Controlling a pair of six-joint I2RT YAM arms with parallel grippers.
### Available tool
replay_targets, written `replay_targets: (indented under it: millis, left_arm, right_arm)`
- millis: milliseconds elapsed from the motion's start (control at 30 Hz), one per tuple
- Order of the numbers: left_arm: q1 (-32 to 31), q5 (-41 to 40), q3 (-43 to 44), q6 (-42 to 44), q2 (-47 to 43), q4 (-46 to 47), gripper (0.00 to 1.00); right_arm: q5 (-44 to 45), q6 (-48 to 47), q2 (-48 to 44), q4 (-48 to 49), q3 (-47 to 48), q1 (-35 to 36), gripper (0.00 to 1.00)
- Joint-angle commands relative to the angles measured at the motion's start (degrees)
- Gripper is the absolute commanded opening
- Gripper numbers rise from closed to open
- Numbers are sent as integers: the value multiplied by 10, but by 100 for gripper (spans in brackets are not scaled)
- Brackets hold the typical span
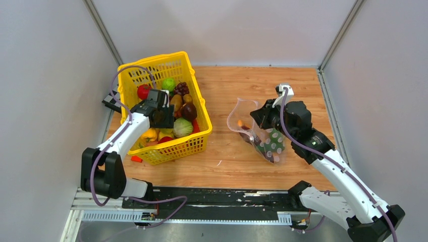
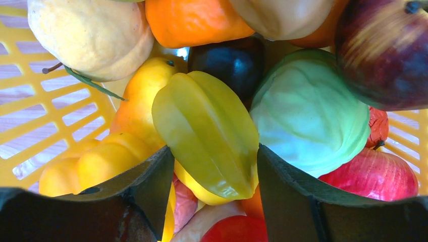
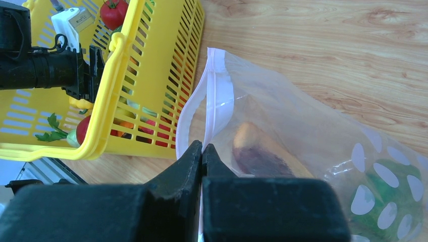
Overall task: Place the food in the zip-top bag and seal the zipper
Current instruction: Pick up the fake fruit from the bin.
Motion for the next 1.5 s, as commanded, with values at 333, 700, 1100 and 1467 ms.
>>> replay_targets:
  millis: [333, 700, 1100, 1467]
  left_arm:
    - [2, 75, -7, 1, -42, -11, 45]
    - [2, 61, 12, -7, -106, -16, 43]
    - [-4, 91, 53, -26, -197, 2, 41]
    - [-8, 179, 62, -60, -243, 43, 41]
  right_arm:
    - [-2, 13, -12, 18, 4, -1, 0]
    - [-2, 14, -13, 18, 5, -1, 0]
    - [-66, 4, -15, 50, 4, -1, 0]
    - [-142, -3, 77, -7, 65, 1, 0]
